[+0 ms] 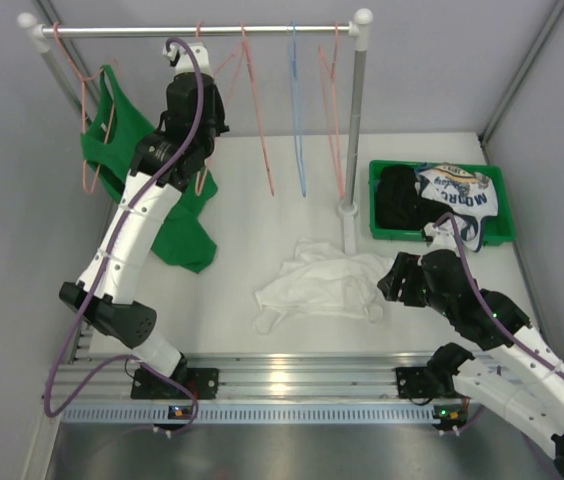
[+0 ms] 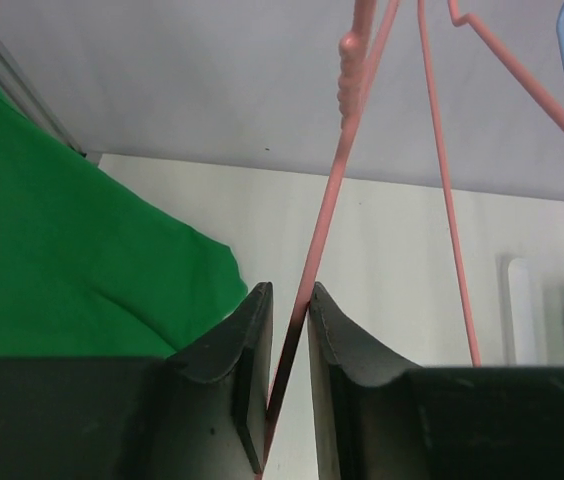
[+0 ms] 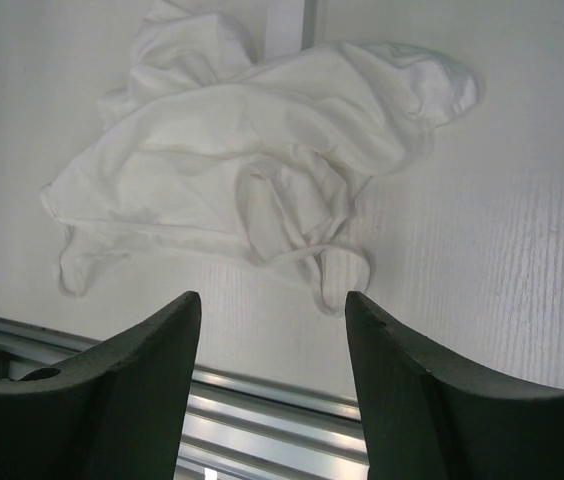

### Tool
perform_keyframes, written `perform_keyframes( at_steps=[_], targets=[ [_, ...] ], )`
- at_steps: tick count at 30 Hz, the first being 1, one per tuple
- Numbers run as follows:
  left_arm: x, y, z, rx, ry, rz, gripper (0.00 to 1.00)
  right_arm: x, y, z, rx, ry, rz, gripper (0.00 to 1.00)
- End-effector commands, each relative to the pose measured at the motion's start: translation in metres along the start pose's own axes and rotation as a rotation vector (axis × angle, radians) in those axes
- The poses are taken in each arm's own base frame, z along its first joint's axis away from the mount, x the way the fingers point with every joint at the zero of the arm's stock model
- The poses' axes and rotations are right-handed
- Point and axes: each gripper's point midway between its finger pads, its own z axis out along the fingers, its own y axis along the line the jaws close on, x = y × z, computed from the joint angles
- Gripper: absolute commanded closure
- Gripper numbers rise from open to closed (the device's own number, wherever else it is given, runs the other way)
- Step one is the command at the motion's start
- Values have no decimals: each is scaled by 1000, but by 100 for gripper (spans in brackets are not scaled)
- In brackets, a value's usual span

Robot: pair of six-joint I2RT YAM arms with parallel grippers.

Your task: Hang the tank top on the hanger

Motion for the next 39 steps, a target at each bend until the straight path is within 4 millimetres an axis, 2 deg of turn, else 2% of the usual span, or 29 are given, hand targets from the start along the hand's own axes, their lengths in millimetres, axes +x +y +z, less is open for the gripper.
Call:
perform_keyframes(
  at_steps=[1, 2, 8, 13, 15, 30, 39],
  targets=[
    [-24, 8, -14, -5, -55, -2, 75, -6, 2, -1, -15, -28, 4, 40],
    [-24, 8, -13, -3, -55, -1, 79, -6, 2, -2, -16, -27, 2, 40],
    [-29, 8, -16, 0, -63, -2, 89, -5, 1, -1, -11, -27, -1, 40],
    [-32, 11, -15, -15, -71, 7, 93, -5, 0, -1, -11, -27, -1, 40],
    [-35, 12, -16, -17, -78, 11, 99, -5, 0, -1, -11, -29, -2, 40],
    [-66, 13, -31, 17, -186, -13, 100, -7, 4, 0, -24, -31, -2, 40],
    [-73, 14, -43, 46, -225, -30, 100, -5, 3, 3, -21, -29, -8, 40]
  ],
)
